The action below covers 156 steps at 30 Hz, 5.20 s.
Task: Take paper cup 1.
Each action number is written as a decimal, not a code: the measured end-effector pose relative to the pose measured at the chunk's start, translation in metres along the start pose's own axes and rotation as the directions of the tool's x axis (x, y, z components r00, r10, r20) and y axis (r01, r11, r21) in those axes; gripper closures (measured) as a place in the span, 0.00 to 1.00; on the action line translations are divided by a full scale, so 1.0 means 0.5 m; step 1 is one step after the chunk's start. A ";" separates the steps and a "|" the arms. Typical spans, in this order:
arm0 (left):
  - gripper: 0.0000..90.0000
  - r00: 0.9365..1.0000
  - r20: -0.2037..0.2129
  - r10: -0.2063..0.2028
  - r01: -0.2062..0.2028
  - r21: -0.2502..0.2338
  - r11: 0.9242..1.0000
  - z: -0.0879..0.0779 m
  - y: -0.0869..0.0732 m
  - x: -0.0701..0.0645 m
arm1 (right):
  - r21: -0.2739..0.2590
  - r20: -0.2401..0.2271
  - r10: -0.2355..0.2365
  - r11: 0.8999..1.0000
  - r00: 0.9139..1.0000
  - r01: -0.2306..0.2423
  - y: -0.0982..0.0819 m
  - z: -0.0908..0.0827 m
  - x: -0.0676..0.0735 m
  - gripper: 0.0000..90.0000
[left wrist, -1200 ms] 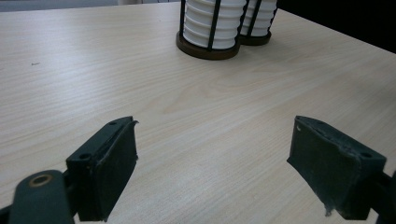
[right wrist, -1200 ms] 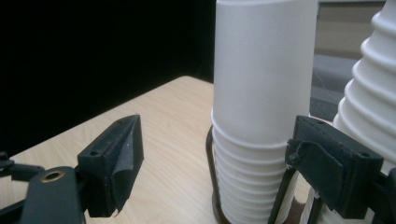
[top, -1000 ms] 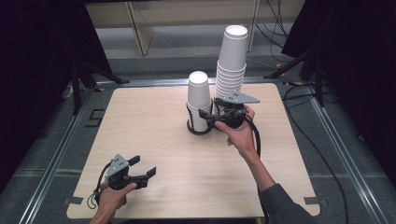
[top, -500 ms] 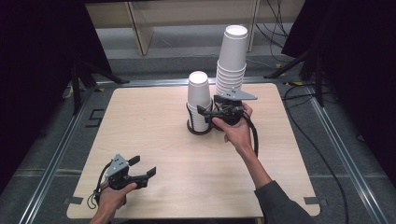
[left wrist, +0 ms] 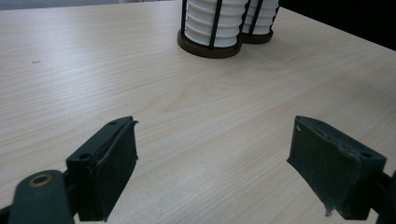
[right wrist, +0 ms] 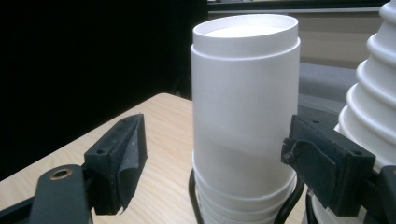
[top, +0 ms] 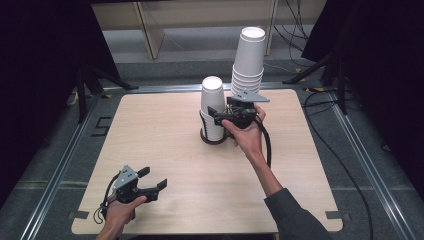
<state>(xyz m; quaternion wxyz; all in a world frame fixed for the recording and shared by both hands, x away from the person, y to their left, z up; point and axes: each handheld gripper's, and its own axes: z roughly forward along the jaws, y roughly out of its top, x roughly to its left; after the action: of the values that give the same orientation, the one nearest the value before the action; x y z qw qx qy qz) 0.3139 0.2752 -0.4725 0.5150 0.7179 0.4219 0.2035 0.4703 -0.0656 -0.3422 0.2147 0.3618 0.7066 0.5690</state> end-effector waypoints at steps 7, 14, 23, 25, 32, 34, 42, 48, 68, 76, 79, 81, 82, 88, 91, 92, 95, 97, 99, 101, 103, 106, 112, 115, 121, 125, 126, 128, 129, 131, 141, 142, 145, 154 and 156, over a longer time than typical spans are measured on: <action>0.16 1.000 -0.001 -0.001 0.001 0.002 1.000 0.000 0.000 -0.001 | 0.011 0.008 0.019 1.000 1.000 -0.019 0.008 0.014 0.008 0.23; 0.16 1.000 0.000 -0.001 0.001 0.001 1.000 0.000 0.000 0.000 | 0.023 0.053 0.012 1.000 0.999 -0.013 0.016 0.032 0.013 0.23; 0.16 1.000 -0.006 0.002 -0.002 0.012 1.000 -0.003 0.001 -0.002 | 0.032 0.108 0.046 0.998 0.993 -0.050 0.025 0.057 0.017 0.21; 0.16 1.000 0.008 0.001 -0.001 -0.008 1.000 0.000 0.000 -0.001 | 0.024 0.127 0.026 0.999 0.992 -0.029 0.025 0.064 0.015 0.21; 0.16 1.000 0.009 -0.002 0.002 -0.011 1.000 0.000 0.000 -0.001 | 0.036 0.171 0.014 0.999 0.985 -0.021 0.032 0.085 0.019 0.20; 0.16 1.000 0.008 -0.006 0.006 -0.015 1.000 0.000 0.000 -0.002 | 0.039 0.189 0.031 0.998 0.981 -0.039 0.035 0.089 0.020 0.20; 0.16 1.000 0.006 -0.002 0.002 -0.009 1.000 -0.003 0.001 -0.002 | 0.049 0.217 0.022 0.998 0.976 -0.033 0.027 0.102 0.020 0.21; 0.16 1.000 0.010 -0.003 0.003 -0.012 1.000 -0.002 0.000 -0.002 | 0.061 0.242 0.001 0.998 0.970 -0.016 0.025 0.110 0.024 0.20; 0.16 1.000 0.006 -0.003 0.003 -0.008 1.000 -0.004 0.001 -0.002 | 0.030 0.255 0.016 0.999 0.967 -0.025 0.046 0.106 0.034 0.22; 0.16 1.000 0.014 0.000 0.000 -0.014 1.000 -0.003 0.001 -0.002 | -0.011 0.245 0.013 1.000 0.969 -0.010 0.083 0.085 0.042 0.22; 0.16 1.000 0.010 0.001 -0.001 -0.007 1.000 -0.005 0.002 -0.001 | -0.032 0.236 0.008 0.999 0.972 -0.001 0.098 0.074 0.042 0.22; 0.16 1.000 0.003 0.000 0.000 -0.001 1.000 -0.005 0.002 -0.002 | -0.033 0.230 0.005 0.999 0.973 0.002 0.102 0.072 0.043 0.22; 0.16 1.000 0.003 -0.001 0.001 -0.001 1.000 -0.005 0.002 -0.002 | -0.043 0.229 0.003 0.999 0.973 0.007 0.107 0.068 0.043 0.22; 0.16 1.000 0.009 0.001 -0.001 -0.009 1.000 -0.003 0.002 -0.002 | -0.085 0.196 0.005 0.996 0.981 0.012 0.140 0.041 0.042 0.22; 0.16 1.000 0.009 0.000 0.000 -0.009 1.000 -0.003 0.002 -0.002 | -0.104 0.190 -0.006 0.994 0.982 0.027 0.157 0.027 0.046 0.22; 0.16 1.000 0.009 0.000 0.000 -0.009 1.000 -0.003 0.002 -0.002 | -0.110 0.183 -0.002 0.994 0.983 0.023 0.161 0.024 0.047 0.22; 0.16 1.000 0.009 -0.001 0.001 -0.007 1.000 -0.003 0.002 -0.003 | -0.122 0.174 -0.006 0.992 0.985 0.028 0.174 0.016 0.050 0.22; 0.16 1.000 0.011 -0.003 0.003 -0.007 1.000 -0.003 0.001 -0.003 | -0.146 0.161 -0.023 0.988 0.987 0.047 0.194 0.000 0.057 0.22; 0.16 1.000 0.010 -0.004 0.004 -0.006 1.000 -0.003 0.001 -0.003 | -0.157 0.148 -0.027 0.986 0.989 0.050 0.205 -0.011 0.064 0.22; 0.16 1.000 0.011 -0.002 0.002 -0.005 1.000 -0.003 0.001 -0.003 | -0.157 0.143 -0.029 0.986 0.989 0.051 0.208 -0.015 0.067 0.22; 0.16 1.000 0.010 -0.002 0.002 -0.005 1.000 -0.003 0.001 -0.003 | -0.162 0.114 -0.054 0.984 0.992 0.072 0.213 -0.034 0.080 0.22; 0.16 1.000 0.009 -0.003 0.004 -0.007 1.000 -0.002 0.001 -0.003 | -0.153 0.065 -0.058 0.986 0.996 0.068 0.205 -0.049 0.095 0.22; 0.16 1.000 0.010 -0.010 0.010 -0.005 1.000 -0.002 0.001 -0.004 | -0.126 -0.031 -0.069 0.990 0.997 0.064 0.148 -0.072 0.115 0.22; 0.16 1.000 0.018 -0.011 0.011 -0.011 1.000 -0.001 0.001 -0.005 | -0.115 -0.065 -0.074 0.991 0.995 0.067 0.123 -0.075 0.117 0.22; 0.16 0.999 0.038 -0.012 0.014 -0.035 0.999 0.005 0.003 -0.005 | -0.084 -0.116 -0.085 0.994 0.990 0.076 0.051 -0.078 0.122 0.22; 0.16 0.999 0.044 -0.001 0.003 -0.051 0.999 0.004 0.010 -0.007 | -0.082 -0.132 -0.080 0.994 0.988 0.070 0.019 -0.080 0.119 0.22; 0.16 0.998 0.059 0.000 0.004 -0.067 0.998 0.006 0.012 -0.008 | -0.079 -0.140 -0.083 0.994 0.987 0.072 0.011 -0.079 0.118 0.22; 0.16 0.996 0.088 -0.005 0.013 -0.094 0.996 0.011 0.014 -0.011 | -0.059 -0.189 -0.056 0.997 0.980 0.045 -0.016 -0.073 0.120 0.22; 0.16 0.995 0.097 0.006 0.003 -0.097 0.995 0.013 0.017 -0.013 | -0.059 -0.189 -0.056 0.997 0.980 0.045 -0.016 -0.073 0.120 0.22; 0.16 0.994 0.110 0.027 -0.015 -0.104 0.994 0.013 0.022 -0.021 | -0.046 -0.222 -0.039 0.999 0.974 0.029 -0.028 -0.071 0.124 0.22; 0.16 0.984 0.161 0.072 -0.051 -0.133 0.990 0.031 0.039 -0.031 | -0.007 -0.274 -0.035 0.999 0.961 0.035 -0.079 -0.057 0.138 0.22; 0.16 0.983 0.163 0.078 -0.056 -0.136 0.989 0.030 0.041 -0.032 | -0.010 -0.279 -0.038 0.999 0.959 0.037 -0.083 -0.056 0.138 0.22; 0.16 0.981 0.180 0.071 -0.044 -0.149 0.988 0.031 0.047 -0.037 | -0.008 -0.286 -0.038 0.999 0.957 0.037 -0.093 -0.053 0.140 0.22; 0.16 0.974 0.205 0.097 -0.063 -0.169 0.984 0.045 0.050 -0.047 | 0.037 -0.348 -0.025 0.998 0.937 0.041 -0.120 -0.037 0.166 0.22; 0.16 0.975 0.199 0.099 -0.065 -0.170 0.983 0.045 0.050 -0.048 | 0.035 -0.368 -0.030 0.998 0.930 0.046 -0.124 -0.033 0.171 0.22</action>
<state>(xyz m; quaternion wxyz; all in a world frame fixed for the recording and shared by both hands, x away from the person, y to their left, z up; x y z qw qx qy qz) 0.3265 0.2399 -0.4550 0.6042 0.7075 0.3180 0.1824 0.3864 -0.0174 -0.3881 0.0820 0.2402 0.7531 0.6070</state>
